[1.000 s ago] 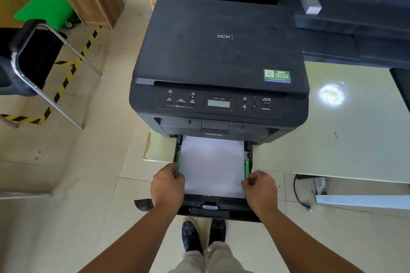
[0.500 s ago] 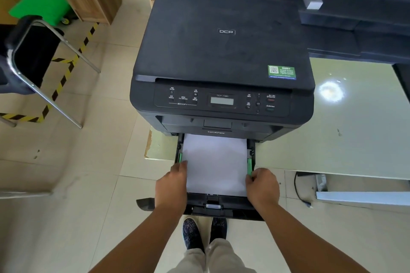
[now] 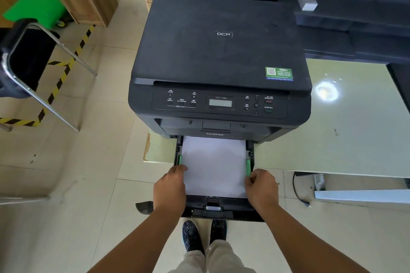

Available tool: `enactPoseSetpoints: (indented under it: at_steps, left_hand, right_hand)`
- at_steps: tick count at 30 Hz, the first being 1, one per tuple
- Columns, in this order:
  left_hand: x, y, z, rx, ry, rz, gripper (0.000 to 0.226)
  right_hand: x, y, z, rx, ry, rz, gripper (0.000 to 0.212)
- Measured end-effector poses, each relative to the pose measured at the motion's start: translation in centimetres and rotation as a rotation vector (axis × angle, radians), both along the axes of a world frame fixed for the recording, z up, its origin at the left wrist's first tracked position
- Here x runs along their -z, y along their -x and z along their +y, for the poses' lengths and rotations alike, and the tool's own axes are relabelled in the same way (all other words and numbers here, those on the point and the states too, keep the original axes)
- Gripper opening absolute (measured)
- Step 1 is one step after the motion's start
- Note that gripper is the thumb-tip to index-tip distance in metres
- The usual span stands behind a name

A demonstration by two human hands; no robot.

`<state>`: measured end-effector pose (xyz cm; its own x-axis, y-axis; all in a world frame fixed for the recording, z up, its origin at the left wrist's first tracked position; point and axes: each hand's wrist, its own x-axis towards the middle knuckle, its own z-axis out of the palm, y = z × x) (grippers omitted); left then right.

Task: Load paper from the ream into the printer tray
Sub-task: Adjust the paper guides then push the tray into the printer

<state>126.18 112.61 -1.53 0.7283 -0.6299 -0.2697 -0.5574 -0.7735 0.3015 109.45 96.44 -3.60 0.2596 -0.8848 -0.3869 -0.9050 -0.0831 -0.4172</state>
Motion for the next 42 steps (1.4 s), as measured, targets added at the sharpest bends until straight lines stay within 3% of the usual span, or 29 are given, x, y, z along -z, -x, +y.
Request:
enactPoseSetpoints:
  at_steps: [5, 10, 14, 17, 19, 22, 27, 37, 42]
  left_hand:
    - [0.1, 0.3, 0.0, 0.012, 0.011, -0.009, 0.053]
    - [-0.4, 0.7, 0.4, 0.01, 0.071, 0.06, 0.035]
    - [-1.1, 1.3, 1.8, 0.108, 0.09, 0.013, 0.036]
    - [-2.2, 2.8, 3.1, 0.292, 0.194, -0.149, 0.027]
    - [-3.0, 3.9, 4.0, 0.395, 0.234, -0.158, 0.021]
    - [-3.7, 5.5, 5.0, 0.507, 0.243, -0.171, 0.025]
    - [-3.0, 6.7, 6.5, 0.549, 0.097, -0.152, 0.039]
    - [-1.7, 6.0, 6.2, 0.469, 0.039, -0.063, 0.015]
    - [-1.9, 5.2, 4.5, 0.45, 0.083, -0.054, 0.024]
  right_hand:
    - [0.3, 0.1, -0.1, -0.021, 0.009, 0.003, 0.018]
    - [0.3, 0.5, -0.1, -0.109, 0.023, 0.002, 0.029]
    - [-0.7, 1.4, 2.2, -0.288, 0.277, 0.031, 0.023]
    - [-2.6, 2.6, 4.8, -0.468, 0.459, -0.141, 0.014]
    - [-3.2, 3.2, 6.2, -0.671, 0.529, -0.211, 0.02]
    - [-3.0, 3.8, 7.3, -0.882, 0.603, -0.246, 0.036]
    - [-2.6, 4.0, 7.5, -1.084, 0.549, -0.099, 0.042]
    - [-3.1, 3.0, 8.5, -1.054, 0.58, 0.016, 0.033]
    - [-3.1, 2.3, 7.8, -1.009, 0.5, 0.076, 0.018]
